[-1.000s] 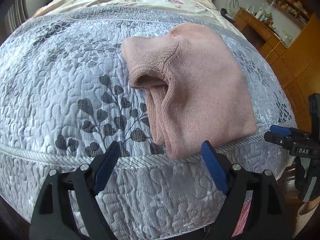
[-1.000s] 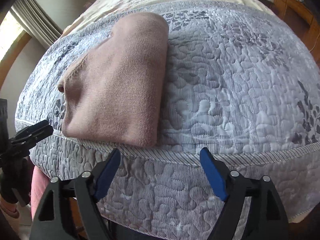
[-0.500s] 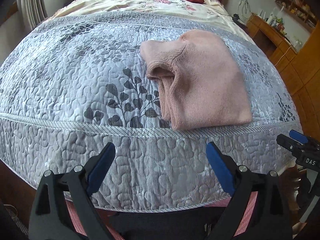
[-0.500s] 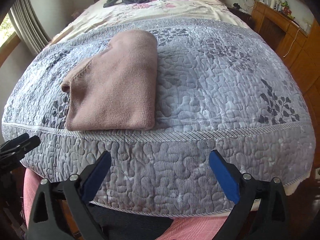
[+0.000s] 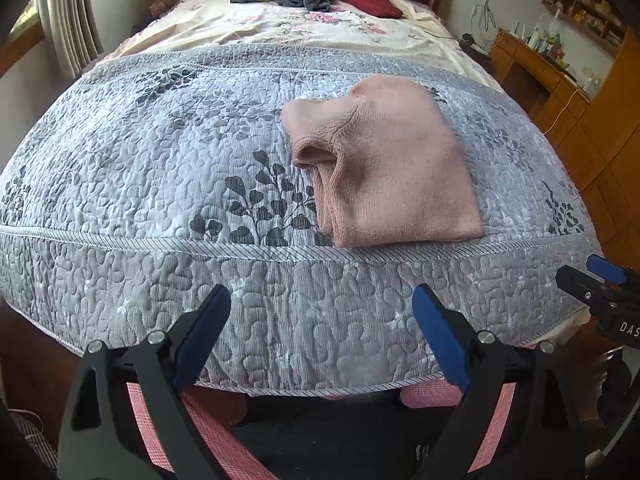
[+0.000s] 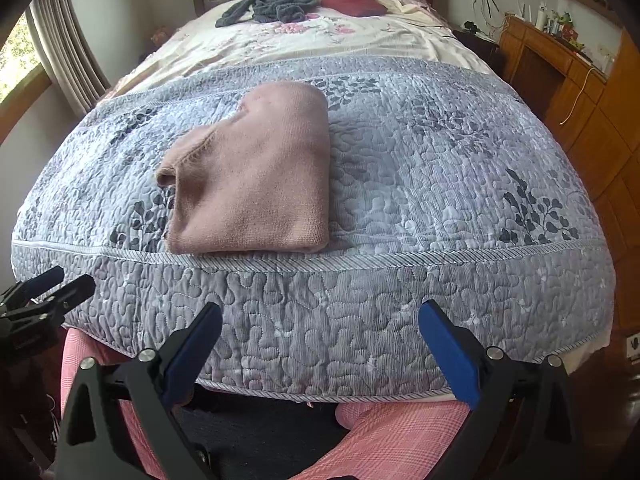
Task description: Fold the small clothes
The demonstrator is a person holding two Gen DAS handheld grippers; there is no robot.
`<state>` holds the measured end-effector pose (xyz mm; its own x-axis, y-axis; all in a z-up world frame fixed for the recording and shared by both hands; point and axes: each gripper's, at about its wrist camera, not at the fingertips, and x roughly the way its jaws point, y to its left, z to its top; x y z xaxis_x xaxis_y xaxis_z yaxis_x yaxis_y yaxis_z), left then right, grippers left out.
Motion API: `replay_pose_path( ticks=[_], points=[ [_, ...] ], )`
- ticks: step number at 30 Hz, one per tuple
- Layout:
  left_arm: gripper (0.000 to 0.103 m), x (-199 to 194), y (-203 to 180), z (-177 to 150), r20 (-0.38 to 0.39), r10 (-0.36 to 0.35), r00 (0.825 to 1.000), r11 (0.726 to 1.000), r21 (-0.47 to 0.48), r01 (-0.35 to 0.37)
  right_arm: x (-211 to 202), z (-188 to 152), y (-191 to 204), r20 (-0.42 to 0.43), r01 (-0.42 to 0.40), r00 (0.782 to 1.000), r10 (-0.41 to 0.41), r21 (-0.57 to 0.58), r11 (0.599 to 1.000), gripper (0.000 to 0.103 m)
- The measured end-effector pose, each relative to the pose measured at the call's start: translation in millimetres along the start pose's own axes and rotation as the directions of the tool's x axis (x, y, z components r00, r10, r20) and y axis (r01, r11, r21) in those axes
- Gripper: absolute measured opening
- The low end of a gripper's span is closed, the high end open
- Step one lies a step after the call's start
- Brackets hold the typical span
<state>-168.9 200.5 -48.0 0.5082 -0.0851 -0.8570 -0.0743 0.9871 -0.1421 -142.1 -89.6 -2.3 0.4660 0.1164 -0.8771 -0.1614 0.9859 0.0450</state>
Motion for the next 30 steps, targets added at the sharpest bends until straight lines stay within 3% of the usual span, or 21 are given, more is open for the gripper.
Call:
replay_pose_path(
  ticks=[12, 30],
  points=[
    [0.092, -31.9, -7.9, -4.5, 0.033, 0.034, 0.999, 0.999, 0.027, -0.035, -35.4, 1.0, 19.1, 0.049, 0.080, 0.996, -0.078, -0.044, 0.996, 0.099],
    [0.093, -46.9, -20.6, -3.7, 0.059, 0.072, 0.996, 0.995, 0.064, -0.075, -33.8, 6.2, 11.1, 0.040, 0.059, 0.997, -0.059, -0.002, 0.998, 0.099]
  ],
)
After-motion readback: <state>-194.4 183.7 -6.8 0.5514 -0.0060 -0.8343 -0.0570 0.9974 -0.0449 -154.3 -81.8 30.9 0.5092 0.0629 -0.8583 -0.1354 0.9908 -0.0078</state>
